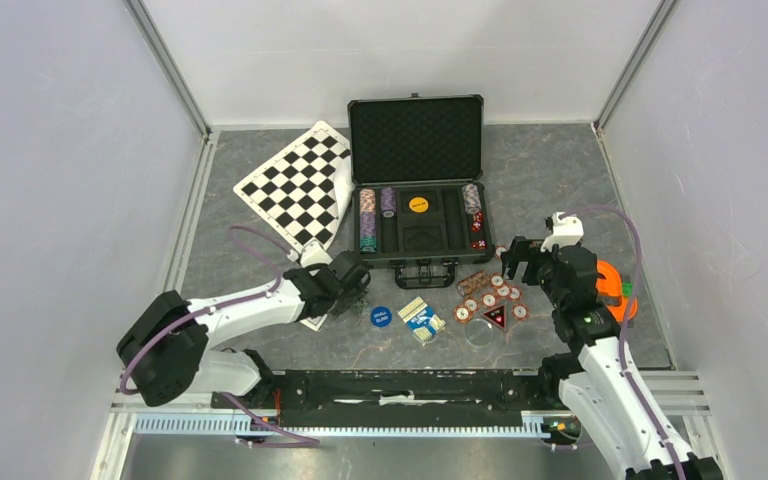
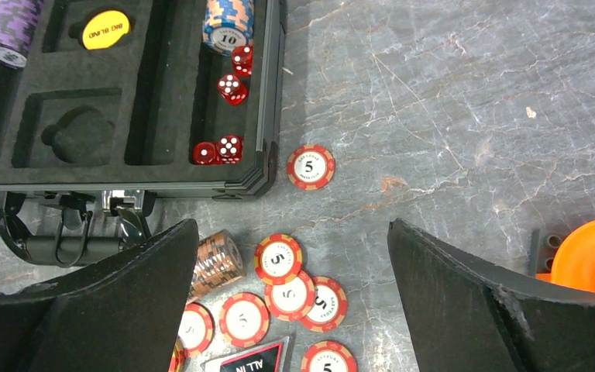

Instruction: Pack up texas hold em set

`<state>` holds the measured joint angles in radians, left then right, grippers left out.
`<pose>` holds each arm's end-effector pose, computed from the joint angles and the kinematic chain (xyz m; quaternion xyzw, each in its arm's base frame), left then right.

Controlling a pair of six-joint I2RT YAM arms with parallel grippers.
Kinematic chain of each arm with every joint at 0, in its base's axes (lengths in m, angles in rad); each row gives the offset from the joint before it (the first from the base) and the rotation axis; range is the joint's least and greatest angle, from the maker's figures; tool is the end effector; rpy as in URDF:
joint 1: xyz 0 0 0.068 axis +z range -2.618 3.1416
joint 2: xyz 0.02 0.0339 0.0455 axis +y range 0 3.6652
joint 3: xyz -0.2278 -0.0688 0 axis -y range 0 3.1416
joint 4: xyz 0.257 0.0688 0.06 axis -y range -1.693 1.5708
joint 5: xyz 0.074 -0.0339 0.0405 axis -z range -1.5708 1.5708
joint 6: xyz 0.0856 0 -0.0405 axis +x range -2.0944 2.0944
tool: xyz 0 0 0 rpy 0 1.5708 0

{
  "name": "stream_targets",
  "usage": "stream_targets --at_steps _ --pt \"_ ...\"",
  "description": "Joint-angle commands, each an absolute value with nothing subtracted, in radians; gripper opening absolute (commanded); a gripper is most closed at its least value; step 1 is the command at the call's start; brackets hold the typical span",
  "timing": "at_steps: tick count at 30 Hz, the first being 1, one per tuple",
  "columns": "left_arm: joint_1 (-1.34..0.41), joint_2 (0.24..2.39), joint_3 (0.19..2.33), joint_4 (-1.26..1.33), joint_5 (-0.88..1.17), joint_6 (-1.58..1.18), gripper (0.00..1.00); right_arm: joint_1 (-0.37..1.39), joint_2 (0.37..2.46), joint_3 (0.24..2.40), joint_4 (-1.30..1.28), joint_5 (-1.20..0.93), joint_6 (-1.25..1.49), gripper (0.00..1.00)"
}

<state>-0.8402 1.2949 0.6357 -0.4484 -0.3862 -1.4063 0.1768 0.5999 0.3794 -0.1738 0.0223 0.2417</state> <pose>0.2017 -0.1768 0.0856 -0.3091 0.9049 -0.1223 0.2659 0.2398 0.0409 0.1831 0.0332 0.8312 0.1062 0.5447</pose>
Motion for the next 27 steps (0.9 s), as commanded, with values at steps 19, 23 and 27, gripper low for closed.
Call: stream_targets --at_steps 19,23,27 --pt "-0.925 1.269 0.749 -0.446 -0.445 -1.232 0.02 0.182 0.575 0.37 -0.146 0.039 0.251 0.98" --pt "-0.925 1.262 0.863 -0.471 -0.335 -1.049 0.02 0.183 0.569 0.369 -0.145 0.038 0.251 0.98" --pt "-0.919 1.281 0.972 -0.514 -0.275 -0.924 0.02 0.182 0.547 0.364 -0.139 0.042 0.252 0.98"
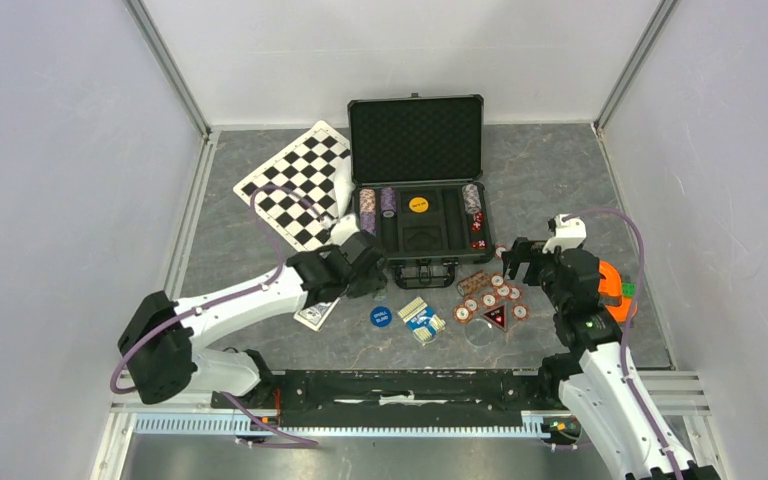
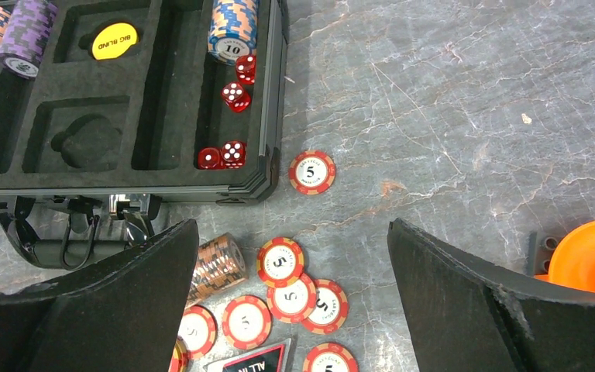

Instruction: Pack up texas hold em set

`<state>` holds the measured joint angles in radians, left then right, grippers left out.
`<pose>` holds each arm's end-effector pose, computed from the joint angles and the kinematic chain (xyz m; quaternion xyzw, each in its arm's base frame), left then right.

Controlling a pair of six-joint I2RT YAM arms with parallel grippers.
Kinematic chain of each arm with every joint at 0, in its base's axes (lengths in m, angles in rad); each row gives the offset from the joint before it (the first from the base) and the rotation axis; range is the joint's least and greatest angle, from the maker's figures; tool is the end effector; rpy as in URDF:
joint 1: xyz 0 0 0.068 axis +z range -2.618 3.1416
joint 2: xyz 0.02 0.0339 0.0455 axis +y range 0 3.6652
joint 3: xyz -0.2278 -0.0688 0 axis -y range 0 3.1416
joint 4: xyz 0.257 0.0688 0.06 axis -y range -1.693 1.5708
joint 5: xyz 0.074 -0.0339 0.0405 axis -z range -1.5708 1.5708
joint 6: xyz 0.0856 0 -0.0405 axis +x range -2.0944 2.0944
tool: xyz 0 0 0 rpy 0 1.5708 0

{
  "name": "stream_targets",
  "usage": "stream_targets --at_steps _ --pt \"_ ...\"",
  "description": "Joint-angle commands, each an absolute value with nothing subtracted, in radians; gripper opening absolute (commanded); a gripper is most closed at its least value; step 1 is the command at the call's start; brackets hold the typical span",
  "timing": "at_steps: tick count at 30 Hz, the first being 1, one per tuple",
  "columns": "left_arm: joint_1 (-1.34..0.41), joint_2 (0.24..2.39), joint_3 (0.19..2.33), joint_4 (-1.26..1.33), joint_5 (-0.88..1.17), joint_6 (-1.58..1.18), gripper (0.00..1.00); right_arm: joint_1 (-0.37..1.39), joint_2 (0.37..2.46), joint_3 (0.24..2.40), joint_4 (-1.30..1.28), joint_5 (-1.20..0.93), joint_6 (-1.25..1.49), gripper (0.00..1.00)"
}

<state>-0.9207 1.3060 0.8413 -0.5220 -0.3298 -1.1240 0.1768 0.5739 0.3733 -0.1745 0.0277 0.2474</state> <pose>0.2052 -0.2240 0.1425 -0.1429 0.9350 -0.1604 0.2822 0.2376 0.0400 0.1863 0.0370 0.8257 0.1073 0.5526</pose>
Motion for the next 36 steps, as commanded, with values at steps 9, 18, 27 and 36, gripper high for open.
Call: stream_targets --at_steps 9,18,27,36 --pt "-0.883 1.513 1.314 -0.62 -0.249 -0.651 0.02 0.183 0.547 0.376 -0.144 0.034 0.239 0.98" --pt "-0.769 1.712 1.475 -0.627 -0.264 -0.53 0.02 0.183 0.548 0.394 -0.152 0.032 0.228 0.98" --pt "-0.697 1.811 1.518 -0.586 -0.216 -0.483 0.02 0.182 0.568 0.377 -0.124 0.027 0.239 0.98" --pt "-0.683 1.889 1.559 -0.559 -0.164 -0.491 0.02 0.182 0.586 0.373 -0.112 0.03 0.237 0.98"
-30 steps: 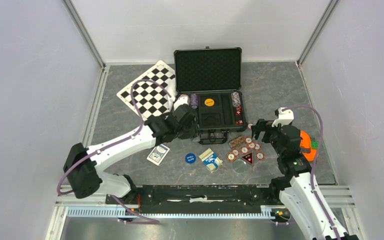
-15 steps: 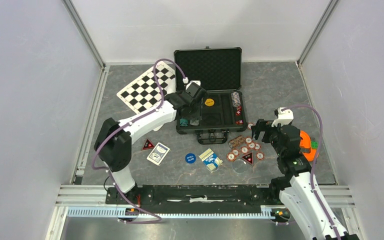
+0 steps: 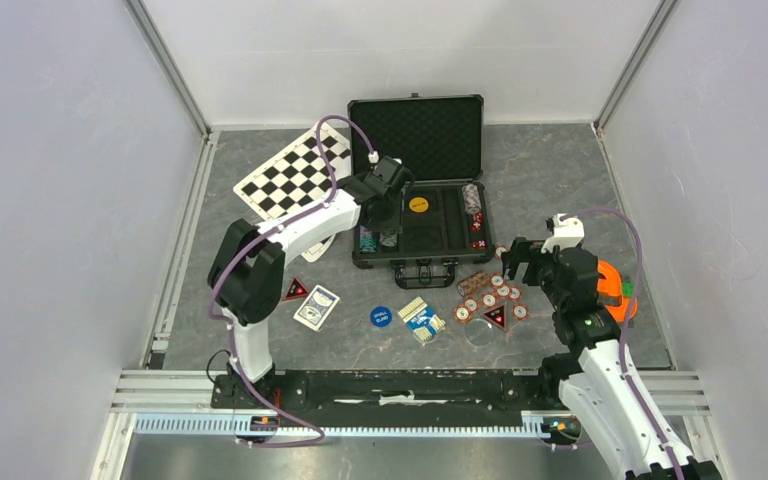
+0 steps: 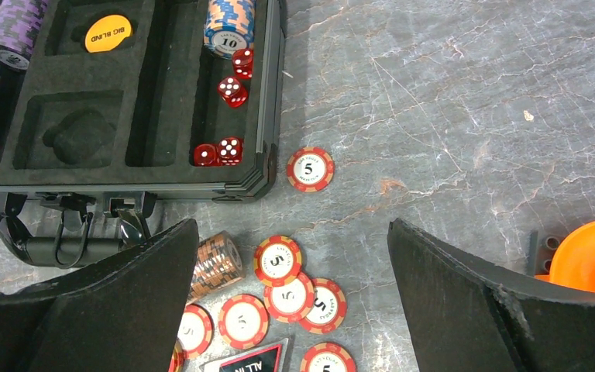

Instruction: Pack up texas hold em set

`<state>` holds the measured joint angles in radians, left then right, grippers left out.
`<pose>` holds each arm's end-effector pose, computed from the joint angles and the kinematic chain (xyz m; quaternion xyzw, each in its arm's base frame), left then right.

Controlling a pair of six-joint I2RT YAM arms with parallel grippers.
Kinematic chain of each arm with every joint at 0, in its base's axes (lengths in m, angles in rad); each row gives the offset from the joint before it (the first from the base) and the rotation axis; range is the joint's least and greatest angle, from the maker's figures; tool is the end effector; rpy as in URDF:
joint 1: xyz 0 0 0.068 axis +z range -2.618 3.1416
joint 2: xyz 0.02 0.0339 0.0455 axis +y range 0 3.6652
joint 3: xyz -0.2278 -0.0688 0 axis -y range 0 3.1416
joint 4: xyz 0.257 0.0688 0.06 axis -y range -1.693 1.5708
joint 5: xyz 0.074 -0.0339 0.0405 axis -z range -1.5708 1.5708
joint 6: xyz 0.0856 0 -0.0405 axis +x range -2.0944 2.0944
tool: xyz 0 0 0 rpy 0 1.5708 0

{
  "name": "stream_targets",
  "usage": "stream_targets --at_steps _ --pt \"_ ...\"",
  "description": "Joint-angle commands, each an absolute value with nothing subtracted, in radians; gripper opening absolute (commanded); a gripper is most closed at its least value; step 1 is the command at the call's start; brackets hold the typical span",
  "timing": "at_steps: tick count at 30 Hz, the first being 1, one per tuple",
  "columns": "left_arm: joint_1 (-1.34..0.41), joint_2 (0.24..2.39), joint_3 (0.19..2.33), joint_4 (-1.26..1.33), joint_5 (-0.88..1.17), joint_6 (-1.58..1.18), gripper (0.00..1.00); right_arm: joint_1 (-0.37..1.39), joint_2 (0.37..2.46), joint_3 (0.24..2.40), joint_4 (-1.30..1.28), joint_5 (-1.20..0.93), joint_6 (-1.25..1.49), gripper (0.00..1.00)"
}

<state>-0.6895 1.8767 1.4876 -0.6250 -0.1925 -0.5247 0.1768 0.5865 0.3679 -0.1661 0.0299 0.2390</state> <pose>0.3442 -0.2626 0.1546 0.0525 0.9560 -0.0801 0.2773 0.2387 0.0401 0.1825 0.0341 0.8285 0.1032 0.5494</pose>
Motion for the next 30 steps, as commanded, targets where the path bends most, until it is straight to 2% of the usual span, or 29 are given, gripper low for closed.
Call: stream_targets --at_steps 1,5,11,13,16,19,22,27,29,30 --pt "-0.68 1.897 1.563 -0.562 -0.165 -0.493 0.02 0.182 0.586 0.372 -0.112 0.03 0.237 0.98" --pt "-0.67 1.915 1.561 -0.562 -0.168 -0.507 0.03 0.183 0.586 0.365 -0.108 0.027 0.24 0.98" --pt "-0.66 1.926 1.551 -0.554 -0.193 -0.551 0.12 0.182 0.589 0.357 -0.098 0.011 0.249 0.98" --pt "-0.655 1.925 1.551 -0.558 -0.199 -0.562 0.22 0.182 0.588 0.357 -0.099 0.01 0.25 0.98" --pt "-0.648 1.926 1.555 -0.558 -0.186 -0.565 0.49 0.182 0.588 0.356 -0.101 0.012 0.246 0.98" --pt "-0.641 1.93 1.561 -0.56 -0.168 -0.563 0.63 0.182 0.588 0.357 -0.102 0.01 0.246 0.98" --pt "-0.637 1.931 1.569 -0.563 -0.147 -0.559 0.68 0.181 0.587 0.356 -0.103 0.01 0.246 0.98" --pt "-0.638 1.886 1.563 -0.57 -0.129 -0.54 0.7 0.183 0.583 0.359 -0.113 0.009 0.244 0.98" --pt "-0.645 1.849 1.539 -0.571 -0.142 -0.535 0.67 0.182 0.579 0.359 -0.114 0.008 0.245 0.98" --pt "-0.65 1.827 1.523 -0.571 -0.142 -0.539 0.62 0.182 0.579 0.358 -0.117 0.009 0.245 0.98"
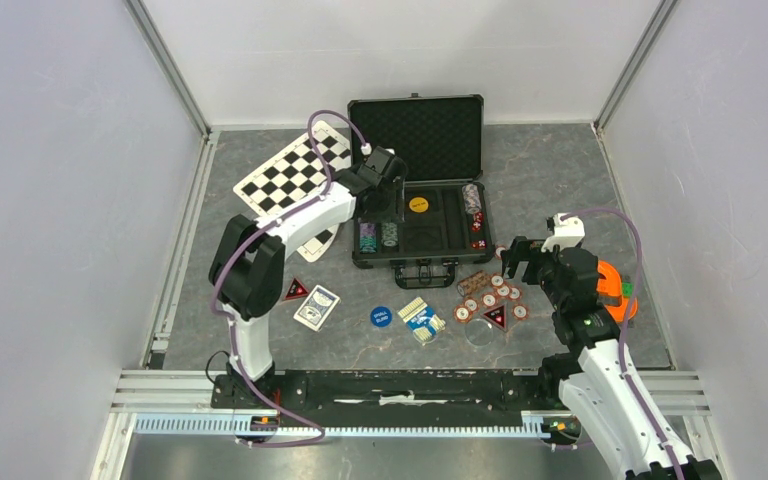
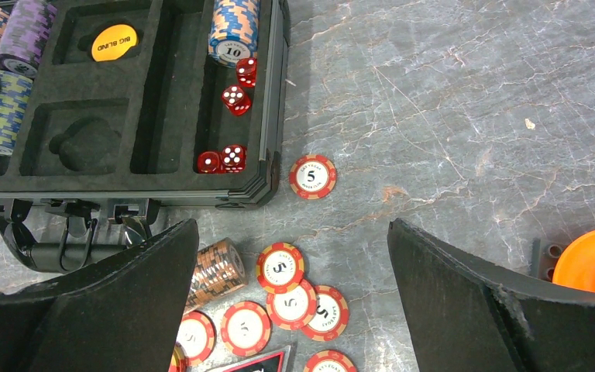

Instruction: Pack up texas hold em set

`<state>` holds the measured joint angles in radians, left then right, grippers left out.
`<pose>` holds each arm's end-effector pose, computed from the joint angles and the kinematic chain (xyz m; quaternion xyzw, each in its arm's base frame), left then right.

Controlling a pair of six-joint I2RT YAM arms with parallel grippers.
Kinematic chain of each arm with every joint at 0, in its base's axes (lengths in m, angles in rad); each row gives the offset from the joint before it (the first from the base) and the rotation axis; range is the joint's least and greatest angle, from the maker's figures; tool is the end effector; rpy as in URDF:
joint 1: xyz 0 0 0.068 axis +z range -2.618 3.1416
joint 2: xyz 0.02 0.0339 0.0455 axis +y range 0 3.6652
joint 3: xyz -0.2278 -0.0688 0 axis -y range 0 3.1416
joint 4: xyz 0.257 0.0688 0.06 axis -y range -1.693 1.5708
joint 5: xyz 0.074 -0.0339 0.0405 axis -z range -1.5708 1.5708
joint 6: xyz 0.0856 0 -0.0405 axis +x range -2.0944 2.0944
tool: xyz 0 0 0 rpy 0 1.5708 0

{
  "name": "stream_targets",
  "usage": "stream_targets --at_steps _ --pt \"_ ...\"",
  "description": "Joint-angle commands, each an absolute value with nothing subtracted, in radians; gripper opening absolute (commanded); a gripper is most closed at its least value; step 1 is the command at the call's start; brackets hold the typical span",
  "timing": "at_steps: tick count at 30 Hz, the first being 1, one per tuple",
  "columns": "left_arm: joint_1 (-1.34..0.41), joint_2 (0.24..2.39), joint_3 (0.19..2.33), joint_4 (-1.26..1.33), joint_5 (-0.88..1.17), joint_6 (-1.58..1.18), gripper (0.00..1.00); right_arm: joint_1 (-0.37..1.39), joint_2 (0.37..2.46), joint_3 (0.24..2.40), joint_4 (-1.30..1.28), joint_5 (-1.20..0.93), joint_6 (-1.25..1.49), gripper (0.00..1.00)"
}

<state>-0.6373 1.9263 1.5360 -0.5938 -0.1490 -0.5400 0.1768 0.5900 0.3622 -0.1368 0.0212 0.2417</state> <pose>0.3673 -0.2561 0.1526 0.0249 0.9545 -0.1008 0.2794 0.2402 0.0411 0.1837 0.0327 0.8229 0.1093 0.5566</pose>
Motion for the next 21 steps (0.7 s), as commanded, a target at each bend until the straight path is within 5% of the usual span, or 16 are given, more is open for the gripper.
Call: stream_targets --at_steps 1,5,16,21 --pt "-0.655 1.809 1.498 -0.568 -0.134 -0.547 0.55 0.182 0.578 0.359 -0.117 0.008 0.245 0.98" --pt "-0.686 1.719 1.386 -0.557 -0.123 -0.592 0.28 0.183 0.573 0.355 -0.122 0.01 0.246 0.98" --pt "-0.708 1.664 1.222 -0.479 -0.077 -0.626 0.04 0.182 0.568 0.345 -0.124 0.002 0.253 0.98" --pt "-0.709 1.696 1.229 -0.459 -0.098 -0.627 0.02 0.183 0.562 0.345 -0.126 0.003 0.251 0.98"
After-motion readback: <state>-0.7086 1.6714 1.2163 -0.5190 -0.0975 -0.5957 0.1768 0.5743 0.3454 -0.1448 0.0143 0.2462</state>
